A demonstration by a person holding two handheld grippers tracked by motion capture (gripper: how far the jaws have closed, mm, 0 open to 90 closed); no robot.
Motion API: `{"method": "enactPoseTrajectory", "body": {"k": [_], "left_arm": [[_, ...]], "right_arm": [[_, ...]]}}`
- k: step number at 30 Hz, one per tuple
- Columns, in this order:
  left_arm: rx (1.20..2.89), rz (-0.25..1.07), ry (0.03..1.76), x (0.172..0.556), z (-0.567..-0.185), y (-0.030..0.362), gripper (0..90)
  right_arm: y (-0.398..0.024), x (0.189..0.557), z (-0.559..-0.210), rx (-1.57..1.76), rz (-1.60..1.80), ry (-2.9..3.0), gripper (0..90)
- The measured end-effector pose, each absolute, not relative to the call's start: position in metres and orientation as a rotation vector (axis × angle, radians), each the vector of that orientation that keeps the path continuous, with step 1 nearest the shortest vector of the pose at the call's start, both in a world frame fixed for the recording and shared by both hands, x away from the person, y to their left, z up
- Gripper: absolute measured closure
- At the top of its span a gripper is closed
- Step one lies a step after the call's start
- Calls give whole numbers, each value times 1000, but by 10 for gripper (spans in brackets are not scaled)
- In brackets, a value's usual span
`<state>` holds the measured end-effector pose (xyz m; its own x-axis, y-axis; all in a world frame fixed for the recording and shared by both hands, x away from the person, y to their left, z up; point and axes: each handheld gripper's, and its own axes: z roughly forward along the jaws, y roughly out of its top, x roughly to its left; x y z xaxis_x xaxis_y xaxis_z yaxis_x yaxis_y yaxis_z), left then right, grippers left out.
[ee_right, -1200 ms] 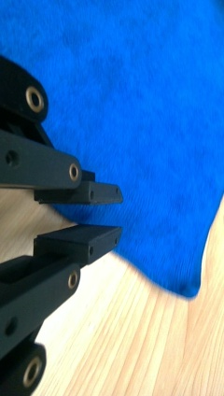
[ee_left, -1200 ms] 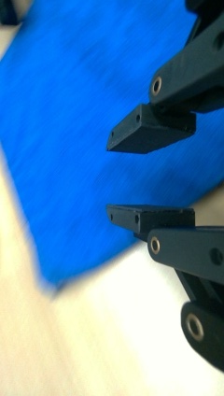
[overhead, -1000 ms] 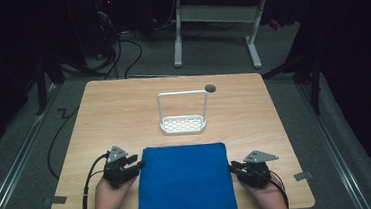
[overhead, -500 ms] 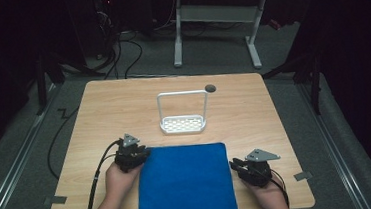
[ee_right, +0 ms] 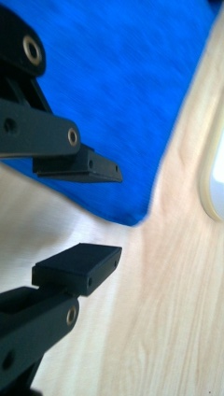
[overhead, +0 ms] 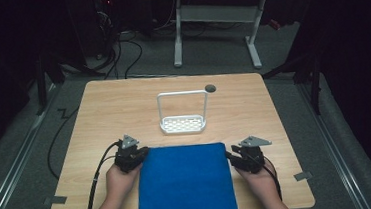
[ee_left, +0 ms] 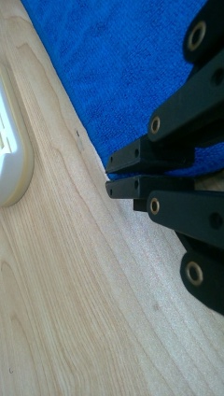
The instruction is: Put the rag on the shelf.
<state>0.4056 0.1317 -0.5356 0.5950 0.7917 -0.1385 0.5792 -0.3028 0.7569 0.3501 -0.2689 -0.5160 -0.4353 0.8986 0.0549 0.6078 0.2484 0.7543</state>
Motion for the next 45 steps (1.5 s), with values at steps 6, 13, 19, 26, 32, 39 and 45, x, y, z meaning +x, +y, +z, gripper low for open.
{"method": "enactPoseTrajectory", "body": {"k": [6,13,19,26,32,39,45], "left_arm": [[1997,306,1095,407,-536,134,859],[1989,285,1098,408,-536,135,853],[1987,283,1097,407,-536,135,842],[1990,290,1104,407,-536,135,850],[1995,312,1102,405,-536,134,865],[1937,332,1066,399,-532,139,873],[1878,397,1014,386,-515,145,874]], "right_arm": [[-257,381,-526,1431,976,2147,585],[-251,385,-528,1389,911,2145,678],[-246,381,-528,1378,905,2146,764],[-245,377,-531,1347,944,2144,874],[-246,375,-527,1331,969,2149,884],[-243,362,-514,1265,1034,2113,884],[-243,352,-499,1230,1116,2049,884]]}}
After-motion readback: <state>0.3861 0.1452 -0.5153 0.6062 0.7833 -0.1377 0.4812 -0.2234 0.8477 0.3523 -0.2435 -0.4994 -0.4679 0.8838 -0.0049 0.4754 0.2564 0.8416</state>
